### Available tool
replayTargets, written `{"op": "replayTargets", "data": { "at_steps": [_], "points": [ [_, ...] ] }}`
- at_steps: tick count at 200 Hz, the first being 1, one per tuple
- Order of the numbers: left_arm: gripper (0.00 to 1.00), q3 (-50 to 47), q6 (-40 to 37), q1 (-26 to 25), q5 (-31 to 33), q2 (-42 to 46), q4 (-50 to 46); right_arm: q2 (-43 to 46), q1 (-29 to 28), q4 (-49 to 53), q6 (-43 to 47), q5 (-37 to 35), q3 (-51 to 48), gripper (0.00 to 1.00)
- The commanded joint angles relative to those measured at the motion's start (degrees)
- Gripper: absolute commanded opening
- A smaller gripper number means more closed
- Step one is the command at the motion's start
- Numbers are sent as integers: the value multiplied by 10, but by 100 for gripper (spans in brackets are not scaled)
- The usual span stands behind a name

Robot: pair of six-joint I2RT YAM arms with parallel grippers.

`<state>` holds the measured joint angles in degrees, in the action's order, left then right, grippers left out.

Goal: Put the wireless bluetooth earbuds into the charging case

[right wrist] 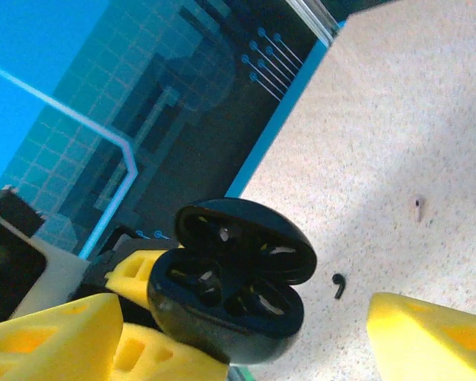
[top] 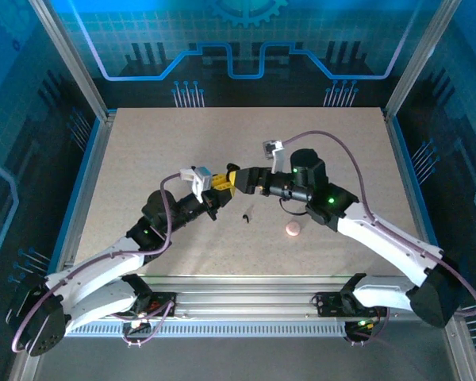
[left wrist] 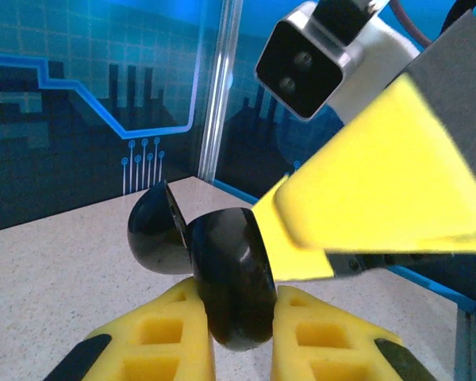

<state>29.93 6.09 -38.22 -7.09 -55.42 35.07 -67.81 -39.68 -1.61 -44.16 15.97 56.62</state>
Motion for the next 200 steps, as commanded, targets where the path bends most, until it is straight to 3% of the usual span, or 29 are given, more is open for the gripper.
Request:
{"op": "replayTargets", "data": {
  "at_steps": [1, 36, 68, 94, 149, 200],
  "points": [
    [0, 0, 1, 1, -39, 16, 35, 46, 27, 5, 97, 43, -7, 80],
    [0, -2, -17, 5, -121, 18, 44, 100, 73, 54, 300, 143, -9, 70],
    [0, 12, -51, 6, -200, 20, 15, 105, 94, 215, 531, 186, 43, 68],
    [0, 28, -89, 6, -250, 27, -21, 67, 130, 344, 664, 280, 110, 69],
    [0, 63, -150, 5, -313, 36, -106, 7, 144, 461, 836, 335, 179, 69],
    [0, 75, -176, 5, -332, 34, -137, -55, 138, 546, 925, 427, 234, 59]
  ]
}}
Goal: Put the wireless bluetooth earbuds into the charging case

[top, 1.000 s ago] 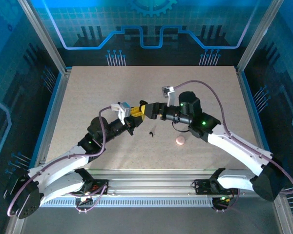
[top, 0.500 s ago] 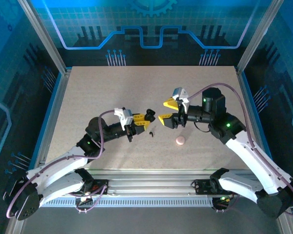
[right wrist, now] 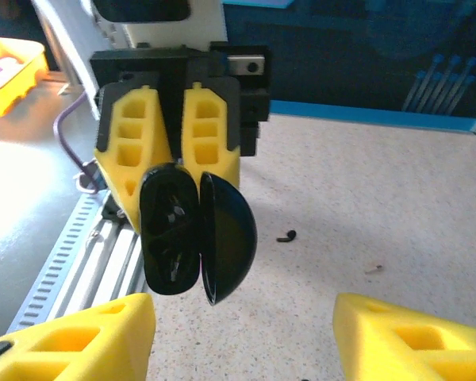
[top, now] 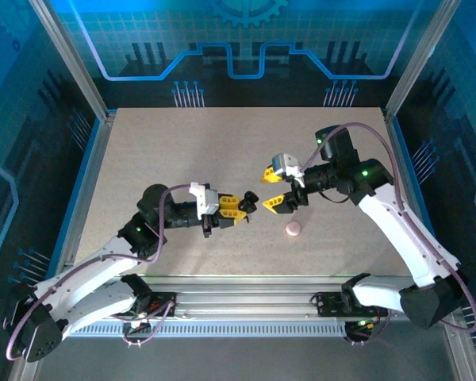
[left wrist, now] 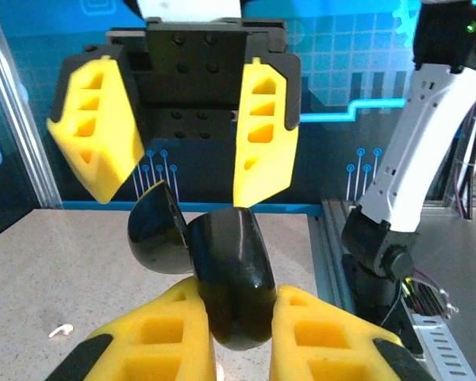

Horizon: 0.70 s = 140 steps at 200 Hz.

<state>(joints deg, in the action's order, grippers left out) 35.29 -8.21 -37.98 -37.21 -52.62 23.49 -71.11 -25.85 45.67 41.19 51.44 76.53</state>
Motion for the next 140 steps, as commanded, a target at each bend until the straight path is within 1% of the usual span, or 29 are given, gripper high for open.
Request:
{"op": "replayTargets", "data": {
  "at_steps": [1, 13, 37, 63, 89, 125, 140],
  "points": [
    [0, 22, -33, 3, -32, 6, -21, -22, -1, 75, 72, 74, 35, 59],
    [0, 24, -36, 3, -34, 6, -26, -35, -5, 92, 85, 91, 46, 57],
    [0, 28, -41, 2, -40, 6, -32, -54, -14, 107, 93, 102, 58, 54],
    [0, 31, -43, 2, -45, 6, -35, -73, -26, 123, 100, 102, 71, 53],
    [0, 33, -44, 2, -50, 7, -37, -91, -36, 136, 105, 104, 78, 49],
    [0, 34, -49, 1, -52, 8, -41, -110, -44, 159, 126, 111, 90, 39],
    [0, 34, -51, 1, -52, 9, -41, -114, -44, 165, 131, 113, 92, 37]
  ]
}}
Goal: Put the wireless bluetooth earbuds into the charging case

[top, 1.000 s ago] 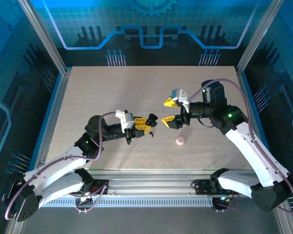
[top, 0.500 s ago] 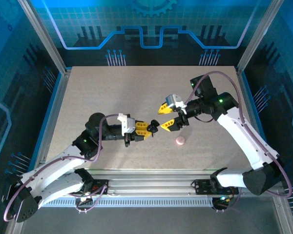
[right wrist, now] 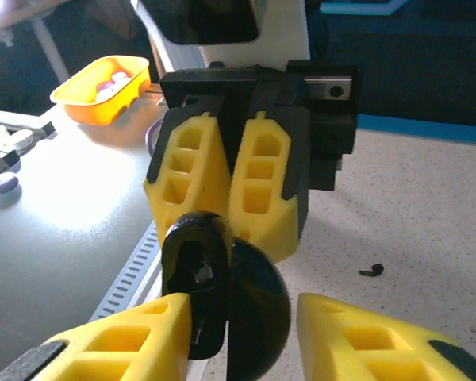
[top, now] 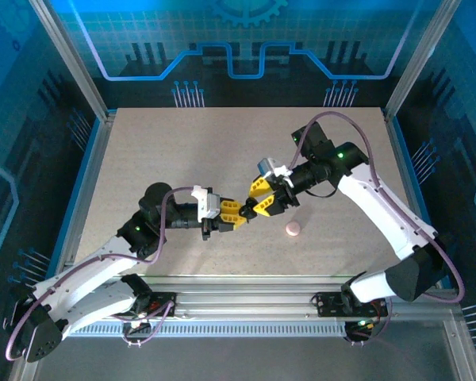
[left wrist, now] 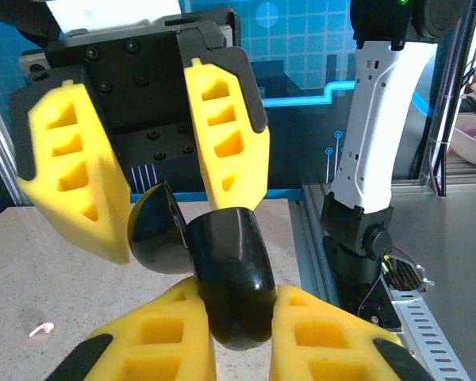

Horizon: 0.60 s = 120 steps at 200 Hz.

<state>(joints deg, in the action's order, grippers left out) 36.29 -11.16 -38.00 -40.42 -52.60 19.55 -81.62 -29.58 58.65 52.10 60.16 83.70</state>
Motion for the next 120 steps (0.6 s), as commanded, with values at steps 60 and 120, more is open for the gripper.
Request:
{"op": "replayTargets", "data": {
  "at_steps": [60, 120],
  "points": [
    [1, 20, -25, 1, -5, 9, -3, -6, -7, 40, 22, 12, 23, 21],
    [19, 14, -28, 1, 57, 17, -20, 24, -7, -3, -30, -54, 3, 17]
  ]
}}
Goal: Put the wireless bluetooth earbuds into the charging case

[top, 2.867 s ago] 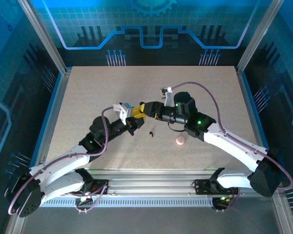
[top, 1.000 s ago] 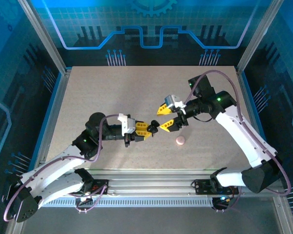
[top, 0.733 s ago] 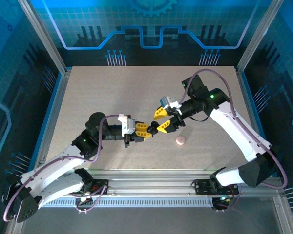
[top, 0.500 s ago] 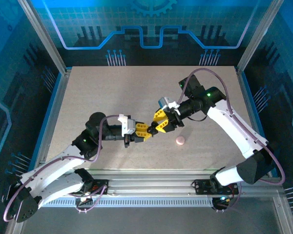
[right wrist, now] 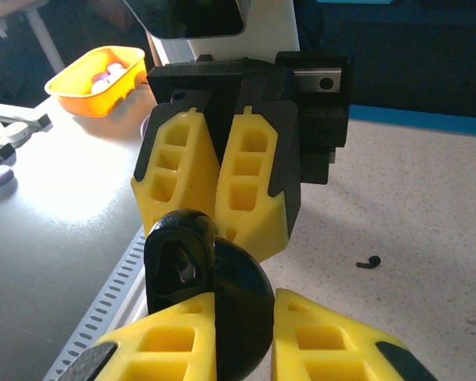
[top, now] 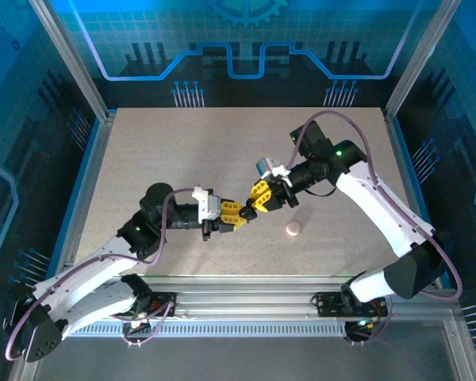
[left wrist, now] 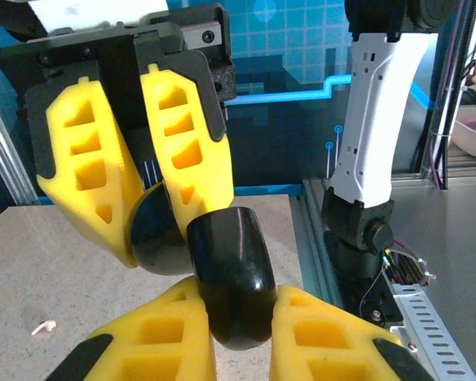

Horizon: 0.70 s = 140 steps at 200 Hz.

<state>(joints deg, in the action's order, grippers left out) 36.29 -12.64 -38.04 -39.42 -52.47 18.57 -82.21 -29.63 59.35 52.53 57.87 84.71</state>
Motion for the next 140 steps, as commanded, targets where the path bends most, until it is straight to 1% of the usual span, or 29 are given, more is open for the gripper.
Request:
{"op": "replayTargets", "data": {
  "at_steps": [1, 28, 59, 87, 111, 124, 140],
  "points": [
    [20, 13, -13, 2, 49, 16, -11, 31, -7, -12, -36, -33, -8, 16],
    [38, 12, -37, 2, 86, 31, -46, 55, -6, -49, -70, -94, -38, 16],
    [51, 28, -72, 2, 103, 33, -120, 73, -16, -69, -109, -188, -50, 16],
    [53, 47, -107, 1, 113, 21, -184, 80, -49, -80, -132, -295, -53, 15],
    [54, 64, -124, -3, 126, 4, -216, 85, -87, -92, -144, -383, -55, 15],
    [55, 67, -128, -5, 131, -2, -220, 88, -100, -98, -146, -408, -56, 15],
    [55, 66, -130, -7, 141, -9, -219, 91, -112, -105, -148, -418, -55, 15]
  ]
}}
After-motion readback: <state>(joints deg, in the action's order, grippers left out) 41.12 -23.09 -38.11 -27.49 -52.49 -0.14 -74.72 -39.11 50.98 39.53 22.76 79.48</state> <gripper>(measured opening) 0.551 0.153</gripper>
